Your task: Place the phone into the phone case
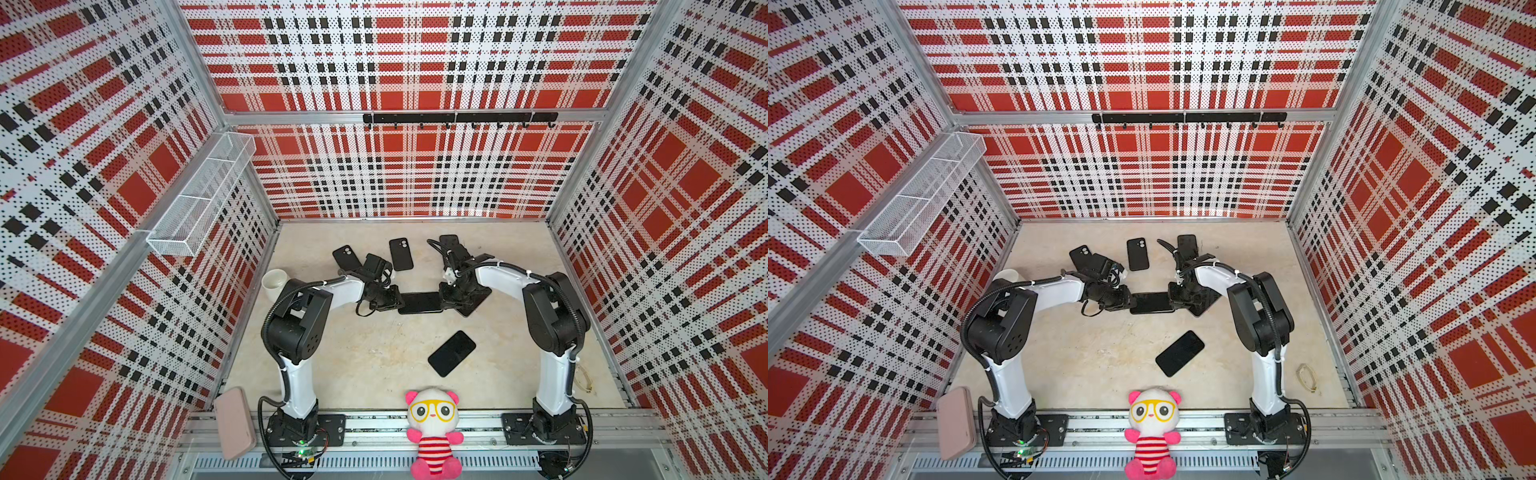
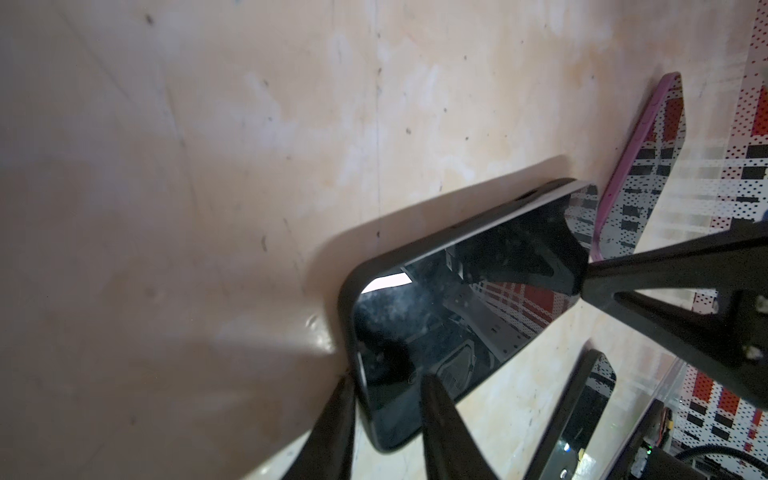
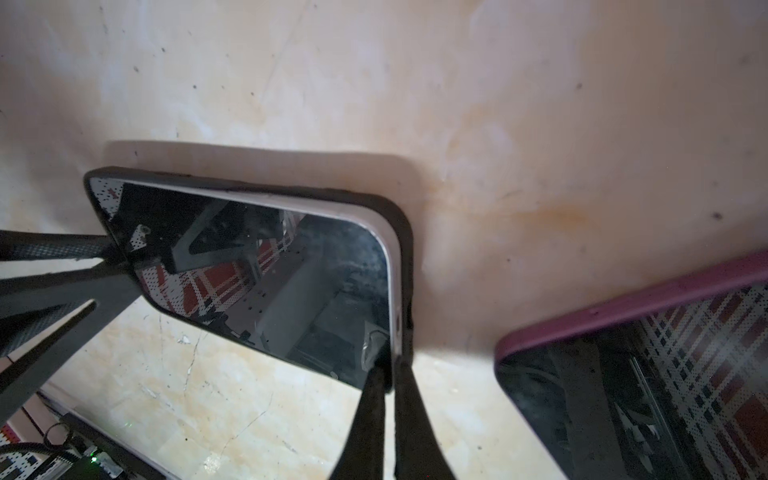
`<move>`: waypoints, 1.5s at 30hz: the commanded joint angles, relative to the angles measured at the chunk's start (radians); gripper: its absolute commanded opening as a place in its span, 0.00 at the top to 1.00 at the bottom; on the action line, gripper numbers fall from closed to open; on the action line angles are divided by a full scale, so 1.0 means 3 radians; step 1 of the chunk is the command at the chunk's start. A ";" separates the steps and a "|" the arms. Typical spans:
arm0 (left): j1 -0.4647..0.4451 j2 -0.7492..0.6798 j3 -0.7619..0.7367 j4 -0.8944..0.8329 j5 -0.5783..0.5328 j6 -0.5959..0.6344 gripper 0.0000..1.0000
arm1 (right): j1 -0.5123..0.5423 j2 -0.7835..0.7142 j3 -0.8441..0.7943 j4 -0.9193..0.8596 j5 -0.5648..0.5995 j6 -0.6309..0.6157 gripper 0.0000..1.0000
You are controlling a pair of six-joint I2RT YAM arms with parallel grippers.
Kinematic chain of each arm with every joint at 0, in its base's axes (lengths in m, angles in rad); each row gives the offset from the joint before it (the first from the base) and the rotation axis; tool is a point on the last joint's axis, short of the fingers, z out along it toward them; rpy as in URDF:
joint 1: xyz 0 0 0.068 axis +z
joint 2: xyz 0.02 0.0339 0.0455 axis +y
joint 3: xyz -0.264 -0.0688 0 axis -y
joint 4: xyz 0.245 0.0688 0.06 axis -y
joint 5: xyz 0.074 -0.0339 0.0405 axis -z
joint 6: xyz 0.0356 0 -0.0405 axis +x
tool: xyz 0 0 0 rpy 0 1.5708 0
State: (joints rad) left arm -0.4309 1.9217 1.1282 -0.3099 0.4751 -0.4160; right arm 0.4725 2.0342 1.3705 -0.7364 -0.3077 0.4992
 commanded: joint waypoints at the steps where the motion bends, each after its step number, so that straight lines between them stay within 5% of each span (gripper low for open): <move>1: -0.0169 0.0118 -0.0028 0.0195 0.0385 0.0018 0.70 | 0.0521 0.1094 -0.0534 0.0138 -0.0181 0.0056 0.93; 10: -0.0167 0.0089 -0.0023 0.0173 0.0338 0.0036 0.70 | 0.0438 0.0727 -0.0300 -0.0235 0.0150 -0.0072 0.92; 19: -0.0027 -0.0026 0.0028 0.0049 0.0008 0.0139 0.69 | -0.0010 -0.0143 0.0872 -0.1083 0.0660 -0.0419 0.84; 31: 0.0162 -0.0036 0.0049 0.0087 -0.0121 0.0134 0.67 | -0.0153 0.0271 0.1437 -0.1121 0.0501 -0.0762 0.81; 45: 0.0145 0.0047 0.0045 0.0150 -0.0132 0.0079 0.66 | -0.0152 0.0528 0.1309 -0.0957 0.0298 -0.0815 0.84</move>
State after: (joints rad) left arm -0.3828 1.9221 1.1286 -0.2775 0.4473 -0.3958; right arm 0.4232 2.1654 1.7817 -1.0344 -0.1993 0.2752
